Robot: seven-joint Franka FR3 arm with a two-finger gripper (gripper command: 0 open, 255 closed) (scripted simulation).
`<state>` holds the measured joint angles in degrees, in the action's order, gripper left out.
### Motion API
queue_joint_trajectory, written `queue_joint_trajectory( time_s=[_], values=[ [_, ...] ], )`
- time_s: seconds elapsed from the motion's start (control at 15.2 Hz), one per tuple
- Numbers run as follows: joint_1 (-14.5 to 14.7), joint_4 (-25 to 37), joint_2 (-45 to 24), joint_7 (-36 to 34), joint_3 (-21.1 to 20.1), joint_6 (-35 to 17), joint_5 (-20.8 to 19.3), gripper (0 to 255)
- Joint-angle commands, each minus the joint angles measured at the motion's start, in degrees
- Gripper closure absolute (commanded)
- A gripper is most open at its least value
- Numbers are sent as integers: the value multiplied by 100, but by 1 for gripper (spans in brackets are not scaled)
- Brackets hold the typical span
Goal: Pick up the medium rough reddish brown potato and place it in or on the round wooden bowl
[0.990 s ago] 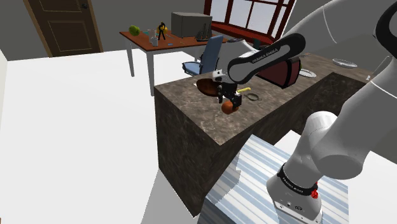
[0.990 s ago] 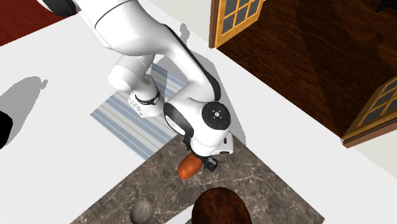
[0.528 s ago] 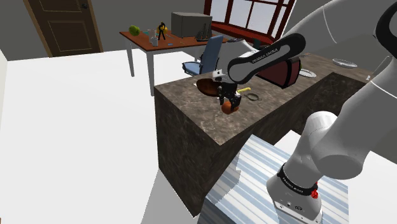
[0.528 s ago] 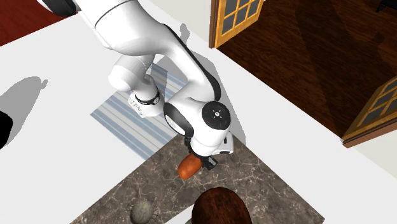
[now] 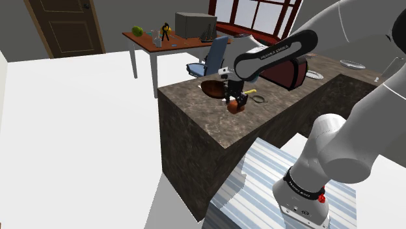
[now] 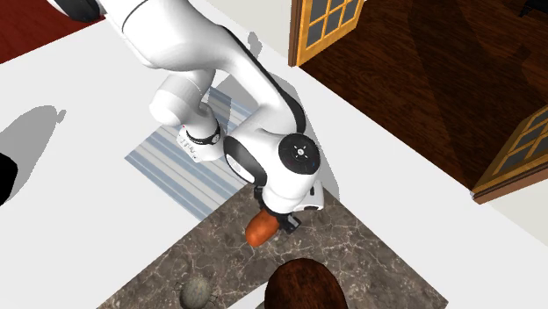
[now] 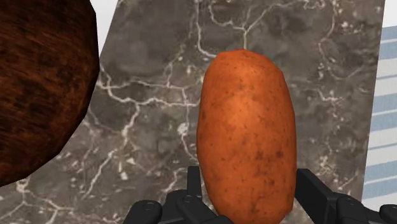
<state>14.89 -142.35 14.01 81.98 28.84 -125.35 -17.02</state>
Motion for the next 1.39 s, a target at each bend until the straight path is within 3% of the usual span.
queue_joint_trajectory(
  time_s=[0.0,1.12,1.32],
  values=[
    [-1,78,116,-14,-37,193,-13,255],
    [3,922,724,35,-289,1627,7,255],
    [55,1375,248,255,-132,1589,160,255]
  ],
)
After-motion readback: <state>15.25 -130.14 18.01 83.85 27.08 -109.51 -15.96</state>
